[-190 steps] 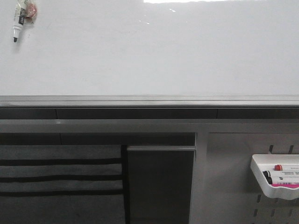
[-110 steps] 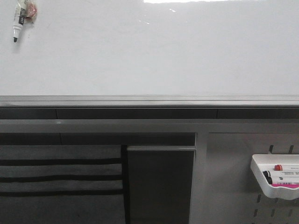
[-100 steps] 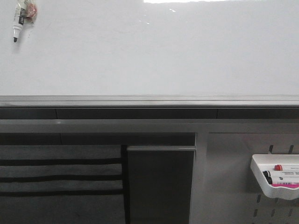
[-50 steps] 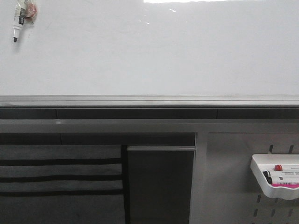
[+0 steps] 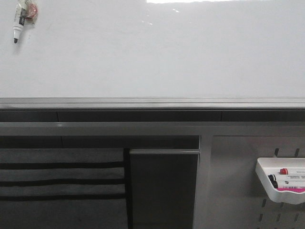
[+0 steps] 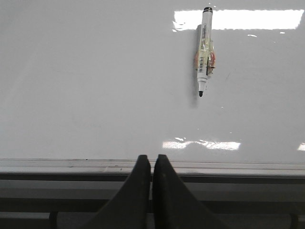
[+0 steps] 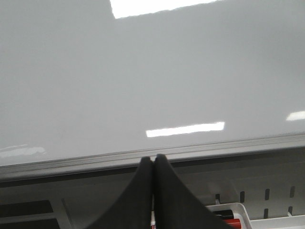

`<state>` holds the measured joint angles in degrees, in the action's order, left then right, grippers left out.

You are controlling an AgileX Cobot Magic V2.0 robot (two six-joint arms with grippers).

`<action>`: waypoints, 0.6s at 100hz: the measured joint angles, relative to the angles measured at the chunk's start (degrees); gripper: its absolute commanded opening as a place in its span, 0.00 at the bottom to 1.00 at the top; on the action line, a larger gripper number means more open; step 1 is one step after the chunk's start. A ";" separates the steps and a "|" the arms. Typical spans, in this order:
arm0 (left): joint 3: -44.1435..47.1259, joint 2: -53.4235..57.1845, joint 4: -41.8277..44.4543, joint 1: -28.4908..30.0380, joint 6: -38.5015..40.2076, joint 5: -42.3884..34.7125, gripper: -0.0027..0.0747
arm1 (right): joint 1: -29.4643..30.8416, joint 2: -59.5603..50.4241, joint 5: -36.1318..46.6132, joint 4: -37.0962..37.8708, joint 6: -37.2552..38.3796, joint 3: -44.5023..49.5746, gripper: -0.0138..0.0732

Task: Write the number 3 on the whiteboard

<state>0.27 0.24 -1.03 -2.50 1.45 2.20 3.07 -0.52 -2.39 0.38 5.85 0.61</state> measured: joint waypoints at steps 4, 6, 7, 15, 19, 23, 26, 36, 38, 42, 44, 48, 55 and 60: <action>0.00 0.00 0.00 0.00 0.00 0.00 0.01 | 0.00 0.00 0.00 0.00 0.00 0.00 0.08; 0.00 0.00 0.18 0.00 0.00 0.00 0.01 | 0.00 0.00 0.00 0.00 0.00 0.00 0.08; 0.00 0.00 0.37 0.00 0.00 0.00 0.01 | 0.00 0.00 0.00 0.00 0.00 0.00 0.08; 0.00 0.00 2.84 0.00 0.00 0.38 0.01 | 0.00 0.00 0.00 0.00 0.00 0.00 0.08; 0.00 0.00 4.47 0.00 -0.10 0.64 0.01 | 0.00 0.00 0.00 0.13 0.00 0.00 0.08; 0.00 0.00 5.48 0.00 -0.10 0.65 0.01 | 0.00 0.00 0.14 0.13 0.00 0.00 0.08; 0.00 0.00 5.85 0.00 -0.10 0.74 0.01 | 0.00 0.00 0.26 0.13 0.00 0.00 0.08; 0.00 0.00 5.98 0.00 -0.10 0.74 0.01 | 0.00 0.00 -0.02 0.13 0.00 -0.11 0.08; -0.11 0.00 5.86 0.00 -0.10 0.74 0.01 | 0.00 0.00 -0.32 0.13 0.00 -0.22 0.08; -0.37 0.00 5.27 0.00 -0.10 0.91 0.01 | 0.00 0.00 -1.18 0.13 0.00 -0.90 0.08; -0.66 0.00 4.72 0.00 -0.10 1.20 0.01 | 0.00 0.00 -1.65 0.00 0.00 -1.49 0.08; -1.69 0.00 3.68 0.00 -0.21 1.95 0.01 | 0.00 0.00 -3.06 -0.38 0.00 -3.29 0.08; -4.89 0.00 1.03 0.00 -0.21 4.16 0.01 | 0.00 0.29 -6.67 -0.38 0.00 -7.75 0.08; -8.23 -0.14 -0.04 0.00 -0.21 6.57 0.01 | 0.00 1.48 -9.81 -0.38 0.00 -11.52 0.08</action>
<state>-7.96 0.10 -1.08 -2.50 1.23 8.77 3.07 0.96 -12.20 0.00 5.85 -10.91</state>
